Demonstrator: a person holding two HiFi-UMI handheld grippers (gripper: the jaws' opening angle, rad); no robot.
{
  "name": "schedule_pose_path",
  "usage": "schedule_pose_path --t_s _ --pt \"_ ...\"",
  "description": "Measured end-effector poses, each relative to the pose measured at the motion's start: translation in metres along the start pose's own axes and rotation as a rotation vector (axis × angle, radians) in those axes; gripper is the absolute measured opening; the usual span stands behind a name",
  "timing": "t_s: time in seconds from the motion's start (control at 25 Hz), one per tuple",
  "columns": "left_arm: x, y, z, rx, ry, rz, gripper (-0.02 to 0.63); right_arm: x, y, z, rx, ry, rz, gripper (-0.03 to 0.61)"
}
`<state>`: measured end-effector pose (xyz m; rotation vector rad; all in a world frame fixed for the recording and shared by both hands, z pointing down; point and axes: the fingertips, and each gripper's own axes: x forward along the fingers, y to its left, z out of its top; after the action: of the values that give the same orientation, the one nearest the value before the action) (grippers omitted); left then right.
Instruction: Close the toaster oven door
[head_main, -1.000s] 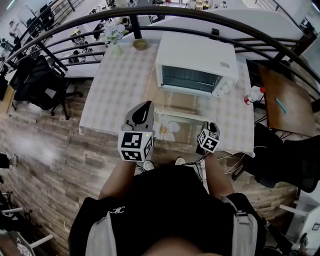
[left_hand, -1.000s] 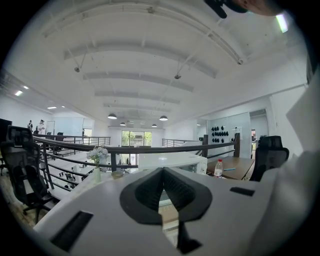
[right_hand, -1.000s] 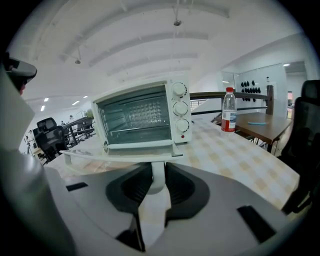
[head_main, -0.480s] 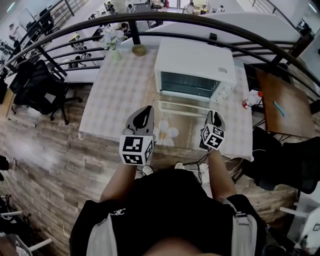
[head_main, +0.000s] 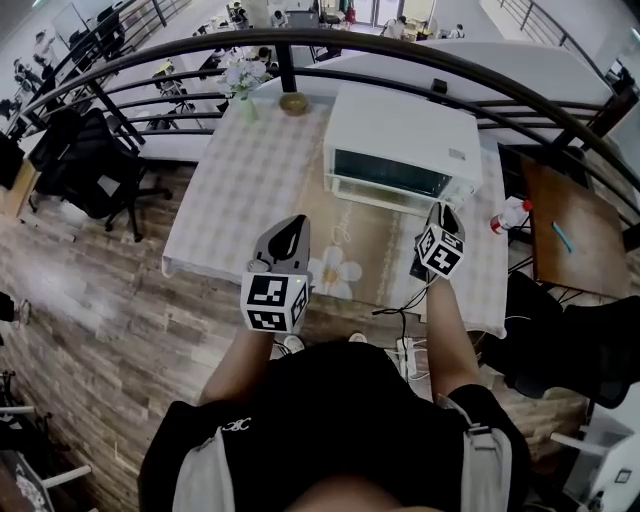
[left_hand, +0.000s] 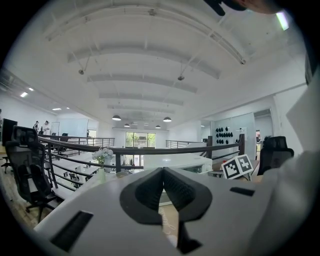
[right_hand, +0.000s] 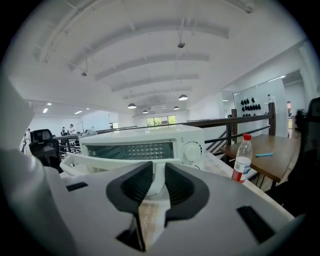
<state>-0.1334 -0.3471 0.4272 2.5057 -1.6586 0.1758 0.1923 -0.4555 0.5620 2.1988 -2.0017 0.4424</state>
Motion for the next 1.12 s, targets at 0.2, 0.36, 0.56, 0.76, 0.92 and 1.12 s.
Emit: schedule_pose_path --t_s 0.2,0.36,0.56,0.76,0.92,1.12 --pt "-0.003 0.01 0.0 -0.013 -0.01 0.027 0.014 0.027 0.0 0.021 0.014 0.003 -0.015 0.074" --pt "-0.005 0.016 -0.002 -0.024 -0.014 0.046 0.014 0.049 -0.001 0.034 0.021 0.013 -0.032 0.071" --pt "-0.009 0.022 0.0 -0.032 -0.027 0.064 0.014 0.062 -0.004 0.048 0.002 0.01 -0.076 0.063" --pt "-0.013 0.028 0.005 -0.03 -0.039 0.07 0.014 0.062 -0.001 0.051 -0.073 -0.05 -0.09 0.06" --pt "-0.013 0.029 0.007 -0.026 -0.045 0.069 0.014 0.016 0.027 0.09 -0.137 -0.25 -0.016 0.026" --pt "-0.009 0.036 0.012 -0.034 -0.067 0.085 0.014 -0.058 0.084 0.137 -0.123 -0.392 0.155 -0.009"
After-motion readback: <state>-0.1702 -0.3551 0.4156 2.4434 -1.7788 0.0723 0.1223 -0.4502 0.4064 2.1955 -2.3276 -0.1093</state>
